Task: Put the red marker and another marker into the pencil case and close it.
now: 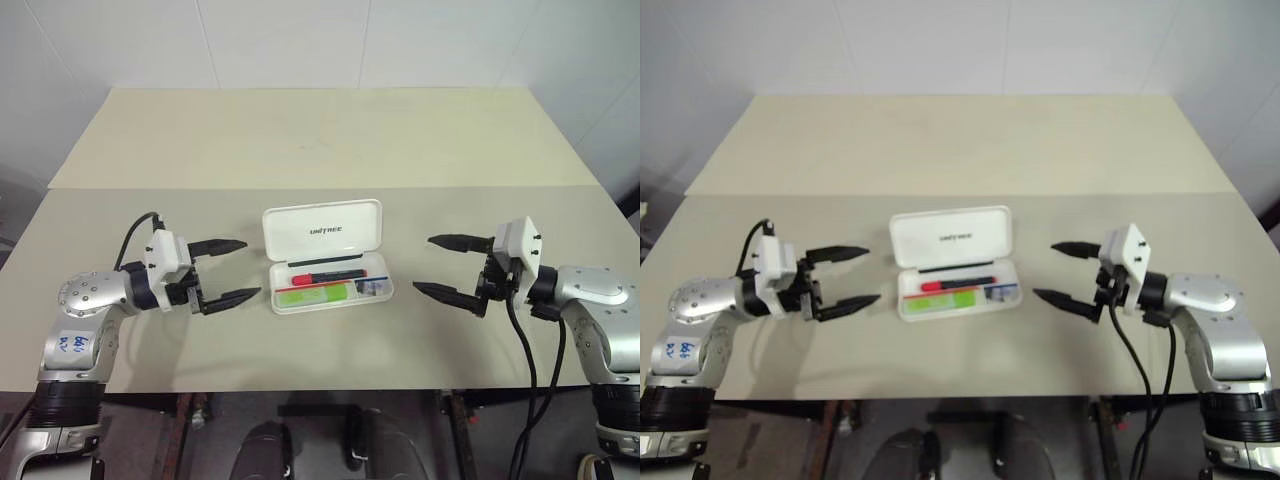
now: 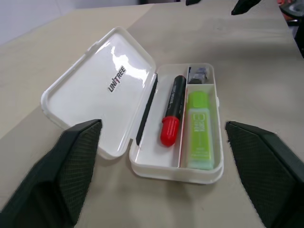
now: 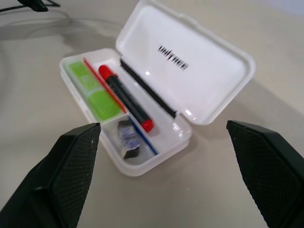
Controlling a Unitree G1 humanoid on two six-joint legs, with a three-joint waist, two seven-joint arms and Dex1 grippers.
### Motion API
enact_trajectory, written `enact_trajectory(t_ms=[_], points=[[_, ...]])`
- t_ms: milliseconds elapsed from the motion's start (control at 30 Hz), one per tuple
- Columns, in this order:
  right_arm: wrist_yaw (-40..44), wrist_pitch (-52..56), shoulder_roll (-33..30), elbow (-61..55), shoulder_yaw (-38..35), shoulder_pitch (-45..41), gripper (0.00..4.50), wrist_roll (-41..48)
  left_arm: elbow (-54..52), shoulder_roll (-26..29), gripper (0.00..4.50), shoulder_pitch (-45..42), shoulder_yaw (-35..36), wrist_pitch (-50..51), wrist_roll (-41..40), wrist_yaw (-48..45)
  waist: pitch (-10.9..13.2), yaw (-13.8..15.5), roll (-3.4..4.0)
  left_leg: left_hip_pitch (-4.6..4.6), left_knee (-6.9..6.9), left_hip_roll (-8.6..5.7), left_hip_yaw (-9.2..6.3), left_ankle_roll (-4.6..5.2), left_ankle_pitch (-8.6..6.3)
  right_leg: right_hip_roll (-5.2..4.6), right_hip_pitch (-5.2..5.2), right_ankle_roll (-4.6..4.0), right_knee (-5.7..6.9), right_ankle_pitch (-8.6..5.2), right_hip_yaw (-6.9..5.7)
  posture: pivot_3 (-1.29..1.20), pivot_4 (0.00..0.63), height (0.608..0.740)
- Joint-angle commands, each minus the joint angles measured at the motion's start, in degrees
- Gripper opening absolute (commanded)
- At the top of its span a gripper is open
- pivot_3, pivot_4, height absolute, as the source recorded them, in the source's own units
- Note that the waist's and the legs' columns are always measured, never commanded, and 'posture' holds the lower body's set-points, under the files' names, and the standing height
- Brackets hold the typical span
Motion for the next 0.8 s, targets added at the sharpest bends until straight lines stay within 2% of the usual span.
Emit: enact_trajectory(t_ms=[33,300,467,567,800], points=[[0.1,-2.1,-0.9,-0.4,-2.5,0.2,4.5,1.5,0.6,0.8,2.96,0.4,2.2,-1.4,-1.6,-1.0,0.0,0.0,0.0,0.0,0.0,0.0,0.0,0.01,0.0,-0.01,0.0,0.0,0.0,0.0,0.0,0.0,0.15,0.74],[2.1,-2.9,-1.2,-1.1,-2.0,-1.0,4.5,3.7,2.7,0.8,0.09,1.7,5.0,-2.1,-2.0,-1.4,0.0,0.0,0.0,-0.02,-0.03,0.0,0.01,0.03,-0.02,0.0,0.0,0.01,-0.06,0.0,-0.01,0.0,0.15,0.74],[3.3,-1.8,-1.4,-3.6,-1.6,-1.3,4.5,6.6,4.3,-0.3,0.03,1.5,6.5,-2.4,-1.5,1.2,0.0,0.1,0.0,-0.02,-0.02,0.01,-0.01,0.03,-0.02,-0.01,0.0,0.01,-0.04,0.0,-0.01,0.0,0.15,0.74],[4.2,-0.7,-2.1,-5.6,-0.5,-1.4,4.5,7.8,6.3,-1.6,0.03,-0.3,6.7,-1.4,0.1,6.6,0.0,0.1,0.0,-0.02,-0.04,0.0,-0.01,0.04,-0.02,-0.03,0.0,0.01,-0.04,0.0,0.0,0.0,0.15,0.74],[3.1,1.2,-1.8,-6.3,0.0,-2.8,4.5,8.9,12.9,-4.7,0.03,-6.7,2.5,-2.0,5.6,15.0,0.0,0.3,-0.01,-0.01,-0.01,-0.03,-0.01,0.04,-0.01,-0.04,0.01,0.04,-0.01,0.01,-0.01,0.0,0.15,0.74]])
